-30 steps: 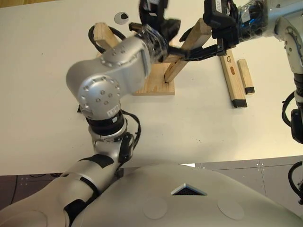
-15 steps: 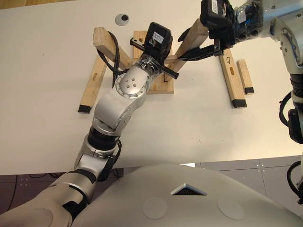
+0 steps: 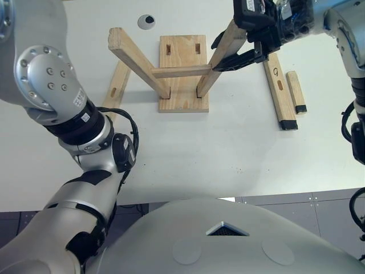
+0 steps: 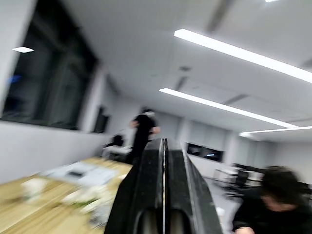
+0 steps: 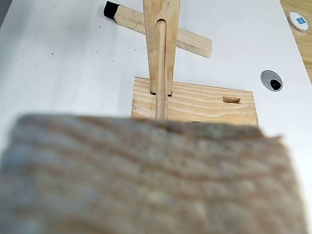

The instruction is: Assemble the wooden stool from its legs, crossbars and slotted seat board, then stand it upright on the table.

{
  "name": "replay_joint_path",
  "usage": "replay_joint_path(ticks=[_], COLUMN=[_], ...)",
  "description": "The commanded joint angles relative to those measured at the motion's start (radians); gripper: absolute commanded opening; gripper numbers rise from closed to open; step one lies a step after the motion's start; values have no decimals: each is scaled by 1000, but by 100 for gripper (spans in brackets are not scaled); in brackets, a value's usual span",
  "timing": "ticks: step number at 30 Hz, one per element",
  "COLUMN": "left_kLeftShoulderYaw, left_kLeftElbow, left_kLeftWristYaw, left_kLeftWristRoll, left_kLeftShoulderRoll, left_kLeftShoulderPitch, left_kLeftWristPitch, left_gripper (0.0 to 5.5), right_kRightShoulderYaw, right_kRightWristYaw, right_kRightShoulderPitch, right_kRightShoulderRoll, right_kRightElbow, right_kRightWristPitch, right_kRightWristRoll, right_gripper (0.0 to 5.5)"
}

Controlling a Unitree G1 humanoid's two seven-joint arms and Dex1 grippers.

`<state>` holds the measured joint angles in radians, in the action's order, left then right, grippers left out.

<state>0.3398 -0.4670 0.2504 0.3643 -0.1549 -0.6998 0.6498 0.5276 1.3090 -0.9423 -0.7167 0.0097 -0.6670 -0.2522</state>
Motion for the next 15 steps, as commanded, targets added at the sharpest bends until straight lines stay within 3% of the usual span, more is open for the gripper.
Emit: replay_joint_path(ticks=[1, 8, 15], left_kLeftShoulderYaw=[21, -171, -186], left_kLeftElbow=[148, 264, 325], left_kLeftWristYaw=[94, 71, 41], left_kLeftWristRoll=[-49, -84, -118], left_kLeftShoulderRoll=[75, 201, 217], left_kLeftShoulderPitch=[178, 216, 162], left_kLeftWristPitch=[136, 199, 149], left_gripper=[0, 0, 0], right_kRightShoulderYaw=[232, 235, 181], right_kRightWristYaw=[11, -3, -37], right_kRightShoulderPitch=[138, 120, 127], right_kRightShoulderRoll=[18, 72, 133], right_kRightElbow=[34, 28, -9], right_kRightWristPitch=[-74, -109, -183], right_kRightWristRoll=[137, 103, 17], right_gripper=[204, 204, 204])
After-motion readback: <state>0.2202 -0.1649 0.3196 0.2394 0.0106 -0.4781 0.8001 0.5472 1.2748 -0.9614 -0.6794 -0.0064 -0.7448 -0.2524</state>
